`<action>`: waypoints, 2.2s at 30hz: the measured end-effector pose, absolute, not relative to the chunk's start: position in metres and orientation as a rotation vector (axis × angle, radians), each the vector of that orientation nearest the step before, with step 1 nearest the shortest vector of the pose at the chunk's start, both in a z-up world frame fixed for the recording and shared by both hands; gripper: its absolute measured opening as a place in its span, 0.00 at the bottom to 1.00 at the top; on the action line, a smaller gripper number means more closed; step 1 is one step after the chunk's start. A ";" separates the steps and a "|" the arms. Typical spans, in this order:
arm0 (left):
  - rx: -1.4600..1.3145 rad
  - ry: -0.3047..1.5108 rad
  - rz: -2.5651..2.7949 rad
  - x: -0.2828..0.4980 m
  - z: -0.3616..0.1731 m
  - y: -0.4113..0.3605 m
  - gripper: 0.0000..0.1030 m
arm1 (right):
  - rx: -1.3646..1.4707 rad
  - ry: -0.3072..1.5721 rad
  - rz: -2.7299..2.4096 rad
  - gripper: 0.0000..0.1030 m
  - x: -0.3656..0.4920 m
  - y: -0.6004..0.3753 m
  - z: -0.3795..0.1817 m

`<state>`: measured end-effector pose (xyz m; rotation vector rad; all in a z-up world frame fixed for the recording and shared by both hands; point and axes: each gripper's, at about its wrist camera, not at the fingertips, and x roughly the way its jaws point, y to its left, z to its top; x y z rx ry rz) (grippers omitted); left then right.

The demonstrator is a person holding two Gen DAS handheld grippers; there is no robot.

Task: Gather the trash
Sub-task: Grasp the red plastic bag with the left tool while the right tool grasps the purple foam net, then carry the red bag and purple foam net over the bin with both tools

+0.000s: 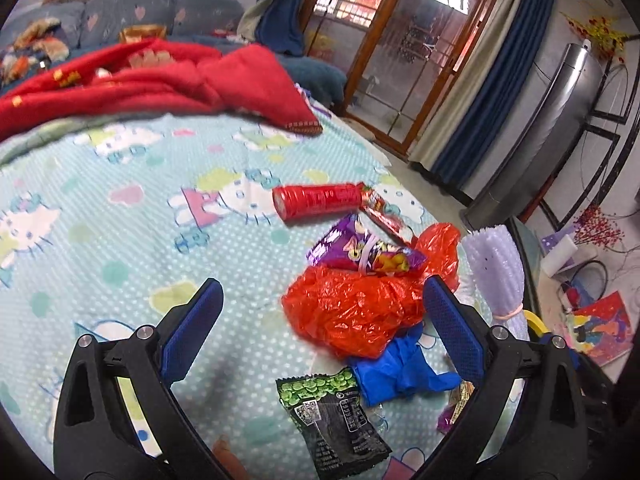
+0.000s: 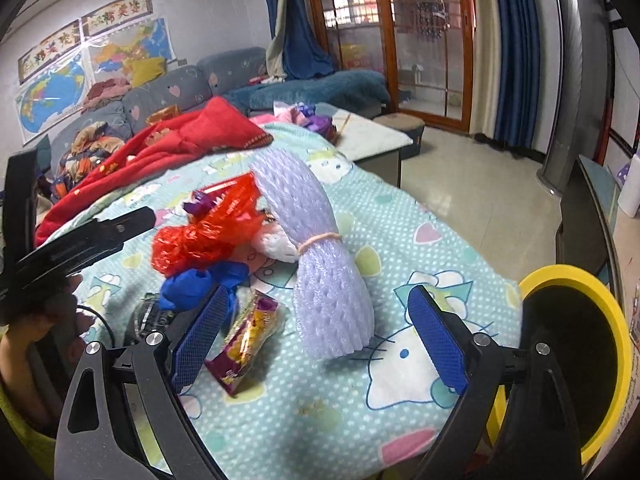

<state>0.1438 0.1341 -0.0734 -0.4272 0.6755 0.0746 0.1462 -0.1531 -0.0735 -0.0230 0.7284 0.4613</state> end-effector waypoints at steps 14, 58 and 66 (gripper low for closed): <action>-0.535 0.730 0.000 0.154 -0.096 0.142 0.64 | -0.019 0.810 0.482 0.38 0.153 -0.159 -0.100; -0.471 0.594 -0.113 0.114 -0.032 0.108 0.06 | 0.023 0.690 0.500 0.22 0.137 -0.185 -0.052; -0.424 0.552 -0.145 0.102 -0.011 0.089 0.06 | 0.057 0.660 0.482 0.22 0.135 -0.198 -0.039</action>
